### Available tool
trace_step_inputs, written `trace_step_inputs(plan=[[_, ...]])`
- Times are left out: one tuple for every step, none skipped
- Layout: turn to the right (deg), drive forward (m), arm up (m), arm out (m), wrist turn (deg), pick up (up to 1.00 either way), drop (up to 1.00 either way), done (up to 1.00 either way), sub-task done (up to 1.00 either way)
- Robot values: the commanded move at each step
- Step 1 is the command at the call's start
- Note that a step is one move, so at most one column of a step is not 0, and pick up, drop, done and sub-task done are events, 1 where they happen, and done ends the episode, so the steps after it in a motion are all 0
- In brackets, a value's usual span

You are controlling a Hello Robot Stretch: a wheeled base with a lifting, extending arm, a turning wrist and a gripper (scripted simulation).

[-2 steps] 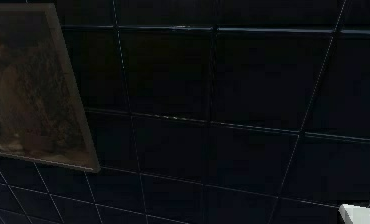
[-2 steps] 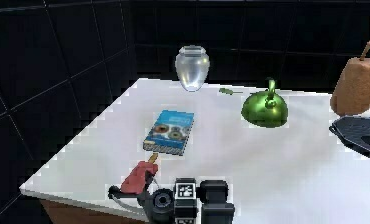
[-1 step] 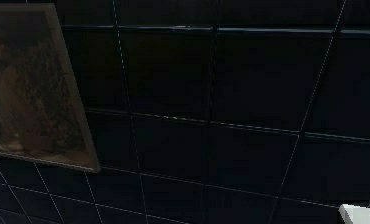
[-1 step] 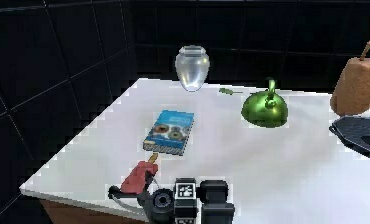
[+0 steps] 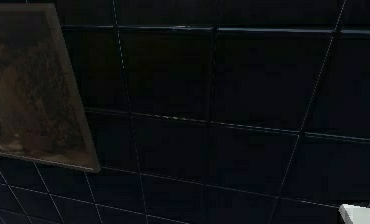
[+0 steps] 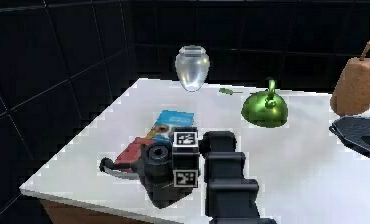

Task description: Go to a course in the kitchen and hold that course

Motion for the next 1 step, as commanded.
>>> trace_step_inputs(plan=[[0.0,0.0,0.0,0.0,0.0,0.0,0.0,1.0,0.0]])
